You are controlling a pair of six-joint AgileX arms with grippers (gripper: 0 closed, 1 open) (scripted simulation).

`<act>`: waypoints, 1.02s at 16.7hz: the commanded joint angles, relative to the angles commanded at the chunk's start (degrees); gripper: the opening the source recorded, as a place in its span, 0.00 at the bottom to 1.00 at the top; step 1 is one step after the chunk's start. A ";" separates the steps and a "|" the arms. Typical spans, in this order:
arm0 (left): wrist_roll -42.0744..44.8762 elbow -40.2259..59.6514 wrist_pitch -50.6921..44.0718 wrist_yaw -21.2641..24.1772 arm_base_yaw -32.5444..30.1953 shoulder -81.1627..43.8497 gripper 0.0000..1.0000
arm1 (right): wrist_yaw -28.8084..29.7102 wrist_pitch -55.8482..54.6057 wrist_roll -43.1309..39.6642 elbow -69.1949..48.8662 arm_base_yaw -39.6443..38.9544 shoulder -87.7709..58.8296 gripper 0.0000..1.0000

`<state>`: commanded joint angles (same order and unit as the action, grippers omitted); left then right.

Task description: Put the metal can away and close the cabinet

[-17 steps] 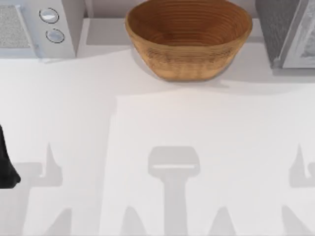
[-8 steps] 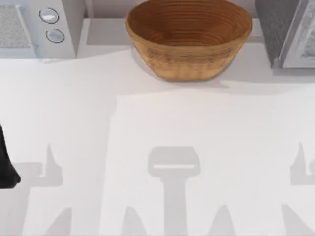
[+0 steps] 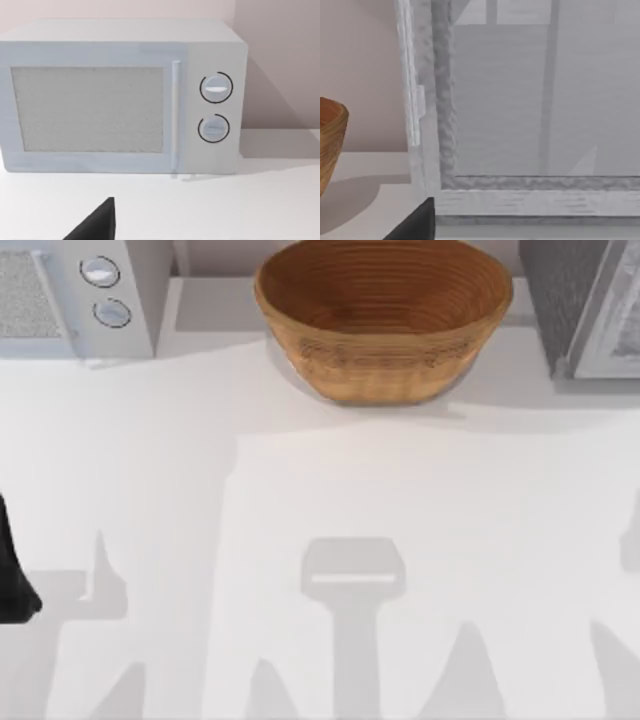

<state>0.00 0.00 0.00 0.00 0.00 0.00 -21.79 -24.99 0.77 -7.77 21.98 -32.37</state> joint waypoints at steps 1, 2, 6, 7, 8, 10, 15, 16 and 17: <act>0.00 0.00 0.00 0.00 0.00 0.00 1.00 | -3.10 -3.55 0.09 -1.08 3.12 -4.67 1.00; 0.00 0.00 0.00 0.00 0.00 0.00 1.00 | -6.22 -7.17 0.17 -2.17 6.27 -9.43 1.00; 0.00 0.00 0.00 0.00 0.00 0.00 1.00 | -18.26 -21.59 0.36 -6.54 18.52 -28.37 1.00; 0.00 0.00 0.00 0.00 0.00 0.00 1.00 | -21.03 -24.97 0.37 -7.58 21.37 -32.82 1.00; 0.00 0.00 0.00 0.00 0.00 0.00 1.00 | -23.65 -28.20 0.37 -8.56 24.07 -37.03 1.00; 0.00 0.00 0.00 0.00 0.00 0.00 1.00 | -28.37 -34.03 0.37 -10.34 28.91 -44.52 1.00; 0.00 0.00 0.00 0.00 0.00 0.00 1.00 | -35.67 -43.17 0.50 -13.09 36.25 -55.76 1.00; 0.00 0.00 0.00 0.00 0.00 0.00 1.00 | -36.12 -43.72 0.52 -13.26 36.68 -56.42 1.00; 0.00 0.00 0.00 0.00 0.00 0.00 1.00 | -36.18 -43.80 0.52 -13.29 36.75 -56.52 1.00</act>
<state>0.00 0.00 0.00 0.00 0.00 0.00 -57.97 -68.79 1.29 -21.06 58.72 -88.89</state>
